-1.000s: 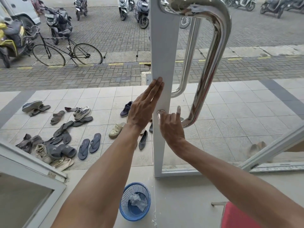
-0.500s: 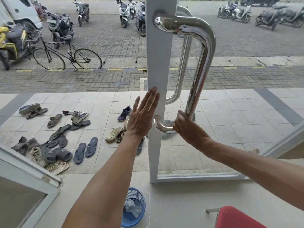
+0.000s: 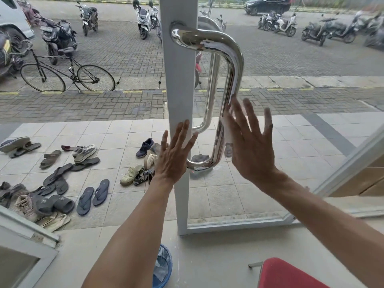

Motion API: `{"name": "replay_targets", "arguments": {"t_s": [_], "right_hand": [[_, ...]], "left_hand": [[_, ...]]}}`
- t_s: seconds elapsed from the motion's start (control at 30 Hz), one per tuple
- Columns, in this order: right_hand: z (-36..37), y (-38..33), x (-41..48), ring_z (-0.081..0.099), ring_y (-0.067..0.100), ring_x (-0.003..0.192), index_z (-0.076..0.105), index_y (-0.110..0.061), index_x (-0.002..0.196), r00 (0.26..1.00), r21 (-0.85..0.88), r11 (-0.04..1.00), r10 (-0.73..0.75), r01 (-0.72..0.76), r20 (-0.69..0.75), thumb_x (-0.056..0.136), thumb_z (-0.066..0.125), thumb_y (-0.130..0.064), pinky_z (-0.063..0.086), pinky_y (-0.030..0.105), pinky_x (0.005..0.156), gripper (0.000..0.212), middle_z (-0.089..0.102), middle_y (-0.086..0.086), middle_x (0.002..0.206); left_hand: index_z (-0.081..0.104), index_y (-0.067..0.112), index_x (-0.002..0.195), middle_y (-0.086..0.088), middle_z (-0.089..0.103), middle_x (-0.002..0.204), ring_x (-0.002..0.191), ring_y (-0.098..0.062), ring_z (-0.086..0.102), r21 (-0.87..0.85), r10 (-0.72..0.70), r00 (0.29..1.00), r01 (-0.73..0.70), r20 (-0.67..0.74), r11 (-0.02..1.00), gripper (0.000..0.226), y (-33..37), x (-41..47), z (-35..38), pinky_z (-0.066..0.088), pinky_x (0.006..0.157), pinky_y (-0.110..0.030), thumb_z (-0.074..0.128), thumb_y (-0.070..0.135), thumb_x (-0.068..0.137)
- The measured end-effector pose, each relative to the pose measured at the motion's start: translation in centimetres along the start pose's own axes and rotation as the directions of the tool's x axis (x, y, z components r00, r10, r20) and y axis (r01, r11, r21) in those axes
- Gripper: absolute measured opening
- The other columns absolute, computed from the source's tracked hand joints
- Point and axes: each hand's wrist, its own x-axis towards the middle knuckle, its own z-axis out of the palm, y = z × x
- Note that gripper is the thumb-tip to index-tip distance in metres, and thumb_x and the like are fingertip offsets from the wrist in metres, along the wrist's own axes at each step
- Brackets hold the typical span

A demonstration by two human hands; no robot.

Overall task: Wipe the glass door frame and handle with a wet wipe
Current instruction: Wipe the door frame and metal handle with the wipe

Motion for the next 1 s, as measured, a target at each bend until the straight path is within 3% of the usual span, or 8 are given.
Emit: {"name": "replay_targets", "arguments": {"t_s": [0.1,0.17,0.27,0.4,0.5,0.63,0.8,1.0], "right_hand": [[1.7,-3.2,-3.4,0.024,0.025,0.145,0.039,-0.005,0.144,0.865,0.343,0.805,0.498,-0.484,0.051,0.095,0.036,-0.003,0.020,0.051,0.116,0.049,0.031,0.012,0.155],[3.7,-5.5,-4.7,0.039,0.026,0.137,0.034,-0.009,0.146,0.615,0.516,0.438,0.751,-0.736,0.240,0.100,0.031,-0.008,0.032,0.044,0.111,0.046,0.041,0.011,0.149],[5.8,-8.9,-5.0,0.048,0.028,0.127,0.026,-0.019,0.148,0.417,0.541,0.045,0.690,-0.840,0.591,0.104,0.027,-0.020,0.039,0.039,0.104,0.044,0.047,0.012,0.144],[8.1,-10.6,-6.1,0.055,0.033,0.109,0.034,-0.019,0.127,0.341,0.405,0.021,0.580,-0.914,0.740,0.090,0.037,-0.030,0.042,0.053,0.095,0.038,0.057,0.010,0.124],[9.0,-10.0,-6.6,0.057,0.035,0.106,0.036,-0.016,0.124,0.306,0.348,0.009,0.501,-0.937,0.809,0.092,0.045,-0.021,0.045,0.046,0.089,0.034,0.060,0.011,0.119],[8.8,-9.0,-5.8,0.057,0.028,0.097,0.030,-0.024,0.110,0.395,0.475,-0.029,0.511,-0.880,0.763,0.085,0.053,-0.029,0.041,0.034,0.074,0.035,0.056,0.006,0.109],[8.2,-7.2,-1.9,0.060,0.011,0.068,0.048,-0.009,0.101,0.555,0.615,0.220,0.714,-0.757,0.428,0.090,0.064,-0.032,0.046,0.029,0.062,0.029,0.056,-0.013,0.076],[9.9,-7.3,-4.6,0.065,0.028,0.075,0.055,-0.017,0.086,0.437,0.434,0.187,0.672,-0.881,0.597,0.077,0.049,-0.076,0.053,0.045,0.073,0.060,0.064,0.001,0.073]], "left_hand": [[0.022,0.022,0.156,-0.010,0.002,0.166,0.153,-0.025,0.002,0.035,-0.030,0.999,0.029,0.019,0.999,0.099,0.4,0.1,0.3,0.002,0.119,-0.054,0.065,-0.009,0.073],[0.024,0.021,0.156,-0.009,0.003,0.166,0.153,-0.024,0.003,0.042,-0.031,0.999,0.031,0.018,0.999,0.096,0.2,0.0,0.4,0.006,0.119,-0.058,0.065,-0.007,0.074],[0.024,0.020,0.156,-0.007,0.003,0.166,0.153,-0.022,0.004,0.032,-0.030,0.999,0.029,0.024,0.999,0.091,-0.1,0.0,0.4,0.008,0.119,-0.062,0.065,-0.005,0.078],[0.027,0.021,0.155,-0.006,-0.001,0.166,0.153,-0.023,0.004,0.048,-0.022,0.999,0.020,0.039,0.999,0.094,-0.2,0.0,0.6,0.007,0.118,-0.064,0.069,-0.007,0.075],[0.028,0.024,0.154,-0.003,-0.011,0.165,0.153,-0.023,-0.001,0.087,-0.031,0.998,0.026,0.059,0.996,0.096,-0.1,0.0,0.7,0.004,0.117,-0.065,0.073,-0.004,0.074],[0.027,0.027,0.153,-0.007,-0.012,0.165,0.153,-0.023,-0.004,0.160,-0.039,0.998,0.031,0.044,0.987,0.095,-0.1,0.1,1.0,0.008,0.117,-0.067,0.069,-0.006,0.074],[0.011,0.024,0.158,-0.012,0.004,0.165,0.153,-0.025,0.007,0.139,0.014,0.999,-0.006,-0.050,0.990,0.104,-0.4,0.2,0.7,0.008,0.118,-0.063,0.065,-0.008,0.075],[0.016,0.010,0.157,-0.010,0.009,0.165,0.153,-0.020,0.005,0.093,-0.011,0.993,0.022,-0.114,0.995,0.094,-1.3,1.8,-0.6,0.011,0.121,-0.058,0.069,0.007,0.080]]}}
